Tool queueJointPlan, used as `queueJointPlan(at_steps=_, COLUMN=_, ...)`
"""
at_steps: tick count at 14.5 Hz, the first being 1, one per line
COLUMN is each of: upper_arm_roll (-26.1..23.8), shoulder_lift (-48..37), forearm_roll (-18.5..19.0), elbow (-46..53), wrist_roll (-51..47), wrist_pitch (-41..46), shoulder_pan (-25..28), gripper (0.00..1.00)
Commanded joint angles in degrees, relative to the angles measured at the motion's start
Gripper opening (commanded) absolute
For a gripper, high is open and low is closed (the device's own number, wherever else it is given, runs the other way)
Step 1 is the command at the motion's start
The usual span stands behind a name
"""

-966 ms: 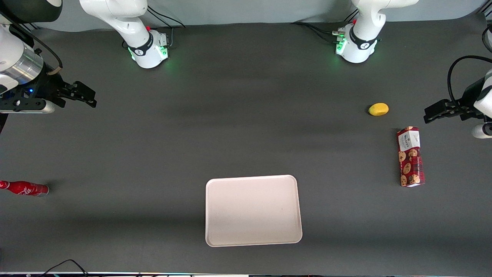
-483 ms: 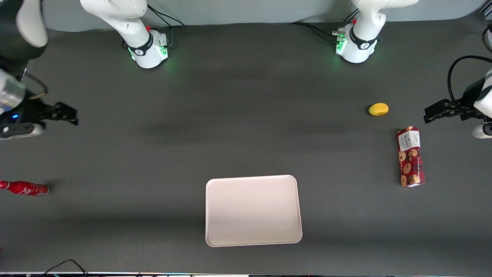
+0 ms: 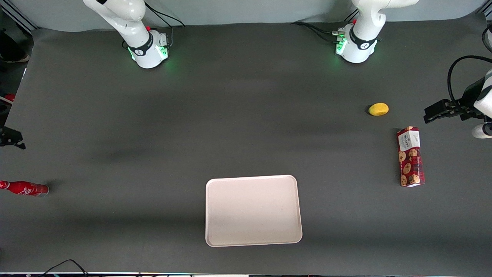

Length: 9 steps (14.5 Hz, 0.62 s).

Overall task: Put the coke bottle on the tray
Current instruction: 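Lower the open right gripper around the bottle's cap end and close it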

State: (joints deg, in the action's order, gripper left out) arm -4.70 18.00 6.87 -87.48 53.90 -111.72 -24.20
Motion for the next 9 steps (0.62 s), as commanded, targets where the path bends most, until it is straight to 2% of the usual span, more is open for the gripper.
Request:
queueJointPlan(at_steps=1, upper_arm_roll=-0.7, shoulder_lift=12.1, forearm_roll=0.9, elbow=12.5, wrist_roll=12.7, wrist_pitch=-1.5, shoulder_pan=-3.1, gripper=1.00)
queueJointPlan(at_steps=5, upper_arm_roll=-0.7, shoulder_lift=20.2, forearm_roll=1.0, elbow=17.5, wrist_roll=23.0, wrist_pitch=-6.0, shoulder_pan=-6.1, gripper=1.00)
queueJointPlan(at_steps=9, upper_arm_roll=-0.7, shoulder_lift=24.4, forearm_roll=-1.4, elbow=20.5, wrist_roll=26.3, wrist_pitch=-7.3, shoulder_pan=-8.2, gripper=1.00)
